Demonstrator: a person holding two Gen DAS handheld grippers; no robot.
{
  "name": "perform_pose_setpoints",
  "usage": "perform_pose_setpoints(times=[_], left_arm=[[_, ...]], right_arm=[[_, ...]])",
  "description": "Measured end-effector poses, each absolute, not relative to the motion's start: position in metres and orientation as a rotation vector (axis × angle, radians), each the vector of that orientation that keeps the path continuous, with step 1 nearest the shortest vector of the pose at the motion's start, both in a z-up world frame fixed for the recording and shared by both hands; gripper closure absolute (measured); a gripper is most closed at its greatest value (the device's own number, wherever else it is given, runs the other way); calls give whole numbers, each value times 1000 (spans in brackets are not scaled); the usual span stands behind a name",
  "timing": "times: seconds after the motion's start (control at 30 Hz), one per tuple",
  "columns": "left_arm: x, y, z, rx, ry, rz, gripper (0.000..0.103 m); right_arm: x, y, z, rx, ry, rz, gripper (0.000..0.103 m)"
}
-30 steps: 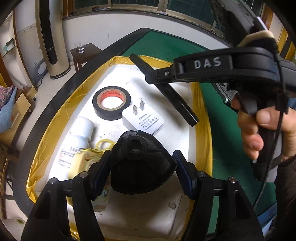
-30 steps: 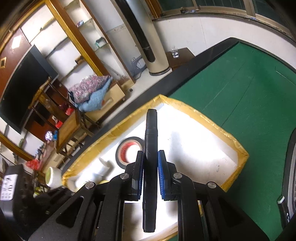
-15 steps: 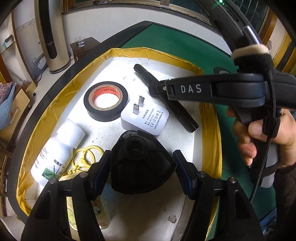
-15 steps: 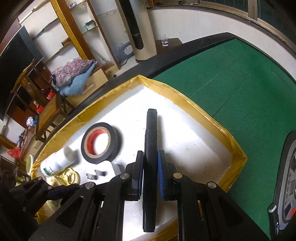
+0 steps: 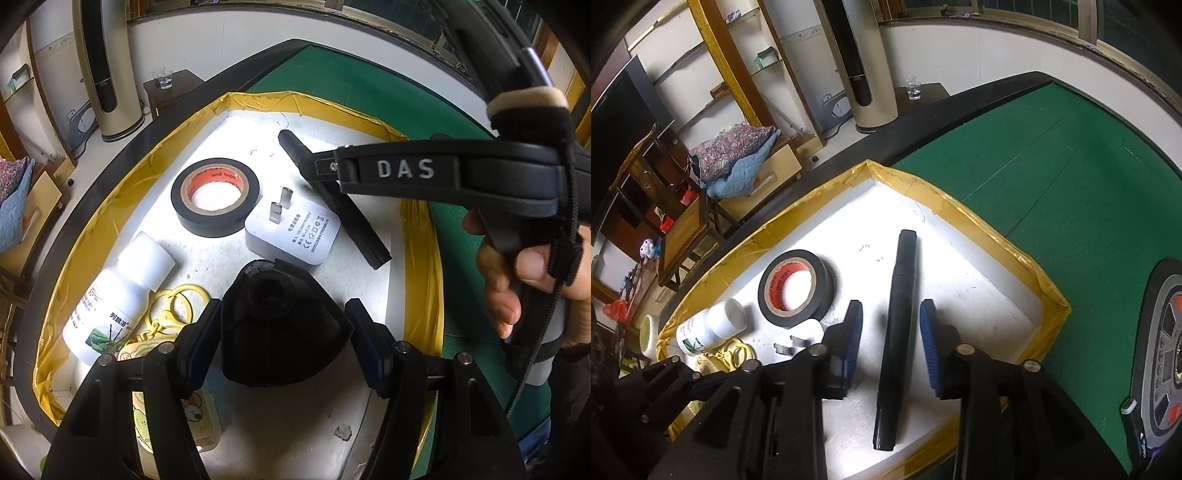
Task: Organize rigid objects
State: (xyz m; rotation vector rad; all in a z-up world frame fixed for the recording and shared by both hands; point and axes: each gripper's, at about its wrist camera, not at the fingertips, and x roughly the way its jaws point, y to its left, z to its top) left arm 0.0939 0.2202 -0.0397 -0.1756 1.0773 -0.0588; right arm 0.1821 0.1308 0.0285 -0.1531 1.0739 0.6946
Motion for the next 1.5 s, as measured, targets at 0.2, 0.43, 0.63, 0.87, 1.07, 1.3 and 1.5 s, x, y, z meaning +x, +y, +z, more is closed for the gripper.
perform_pose_setpoints(times=[0.2, 0.43, 0.63, 0.87, 1.07, 1.3, 1.5], left_arm=[[89, 219, -39, -182, 1077, -52, 37], [83, 212, -36, -149, 1069, -13, 37], [73, 211, -24, -132, 1030, 19, 33], [64, 213, -8, -140, 987, 22, 31], [47, 210, 9, -157, 957, 15, 31], [40, 184, 26, -178, 921, -79, 26], [43, 136, 32, -158, 935, -214, 26]], right_arm=[[171, 114, 45, -99, 1035, 698, 71], [151, 79, 65, -1, 974, 682, 56], [128, 54, 71, 64, 939, 661, 41], [99, 37, 68, 93, 933, 677, 32], [74, 13, 67, 71, 898, 683, 30], [38, -57, 56, 91, 903, 579, 28], [11, -126, 49, 151, 908, 444, 27]])
